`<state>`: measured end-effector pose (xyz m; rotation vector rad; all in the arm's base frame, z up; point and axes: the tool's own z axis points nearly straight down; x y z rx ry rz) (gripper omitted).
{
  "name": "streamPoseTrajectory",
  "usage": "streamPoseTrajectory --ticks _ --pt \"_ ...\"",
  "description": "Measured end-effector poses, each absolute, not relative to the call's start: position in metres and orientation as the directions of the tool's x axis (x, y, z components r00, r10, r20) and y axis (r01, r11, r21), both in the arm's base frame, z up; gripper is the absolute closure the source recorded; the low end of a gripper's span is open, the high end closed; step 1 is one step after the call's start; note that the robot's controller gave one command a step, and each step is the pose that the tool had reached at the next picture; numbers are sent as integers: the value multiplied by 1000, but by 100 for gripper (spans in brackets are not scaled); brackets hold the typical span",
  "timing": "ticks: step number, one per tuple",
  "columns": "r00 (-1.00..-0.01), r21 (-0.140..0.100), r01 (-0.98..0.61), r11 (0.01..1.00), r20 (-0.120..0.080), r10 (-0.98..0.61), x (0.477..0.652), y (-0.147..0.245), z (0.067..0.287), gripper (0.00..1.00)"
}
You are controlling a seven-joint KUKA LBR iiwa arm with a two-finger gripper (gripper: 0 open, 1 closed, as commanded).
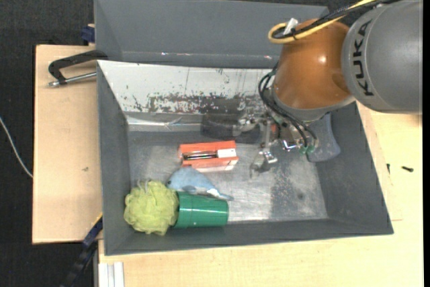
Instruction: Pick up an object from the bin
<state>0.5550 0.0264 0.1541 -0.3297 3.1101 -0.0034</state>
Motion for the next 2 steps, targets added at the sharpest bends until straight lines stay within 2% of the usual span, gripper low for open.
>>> streamPoseTrajectory --ticks 1,2 --pt "-950 2 -312 950 -11 -312 567 58 118 0" --pt "-897 -6 -441 898 -17 -441 568 79 87 100"
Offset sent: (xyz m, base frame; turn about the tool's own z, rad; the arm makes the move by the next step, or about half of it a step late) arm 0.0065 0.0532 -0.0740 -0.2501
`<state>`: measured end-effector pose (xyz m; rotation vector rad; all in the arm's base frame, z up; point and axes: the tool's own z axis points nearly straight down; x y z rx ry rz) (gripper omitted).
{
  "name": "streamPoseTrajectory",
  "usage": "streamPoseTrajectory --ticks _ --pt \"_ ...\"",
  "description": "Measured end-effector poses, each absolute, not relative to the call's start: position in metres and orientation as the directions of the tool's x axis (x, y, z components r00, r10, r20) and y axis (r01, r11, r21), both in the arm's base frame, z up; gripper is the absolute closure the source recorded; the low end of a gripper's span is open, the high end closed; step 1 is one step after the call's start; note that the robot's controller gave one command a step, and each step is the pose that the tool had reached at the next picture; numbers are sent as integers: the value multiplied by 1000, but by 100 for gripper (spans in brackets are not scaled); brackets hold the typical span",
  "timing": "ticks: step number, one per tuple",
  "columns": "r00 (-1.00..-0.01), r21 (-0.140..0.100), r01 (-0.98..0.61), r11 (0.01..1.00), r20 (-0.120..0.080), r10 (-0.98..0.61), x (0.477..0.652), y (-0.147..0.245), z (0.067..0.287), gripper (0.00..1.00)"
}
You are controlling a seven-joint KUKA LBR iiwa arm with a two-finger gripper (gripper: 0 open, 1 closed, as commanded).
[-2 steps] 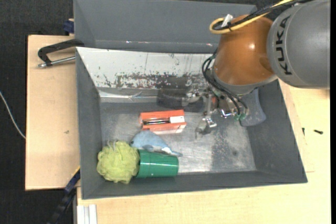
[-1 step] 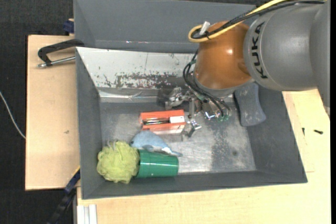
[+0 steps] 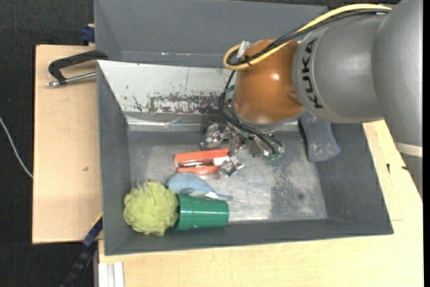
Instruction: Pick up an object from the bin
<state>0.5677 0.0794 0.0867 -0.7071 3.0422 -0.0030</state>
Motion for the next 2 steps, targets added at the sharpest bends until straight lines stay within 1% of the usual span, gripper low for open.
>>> streamPoseTrajectory --ticks 1,2 --pt "-897 -6 -441 898 -17 -441 568 79 87 100" --pt "-909 0 -416 909 -5 -416 570 76 225 100"
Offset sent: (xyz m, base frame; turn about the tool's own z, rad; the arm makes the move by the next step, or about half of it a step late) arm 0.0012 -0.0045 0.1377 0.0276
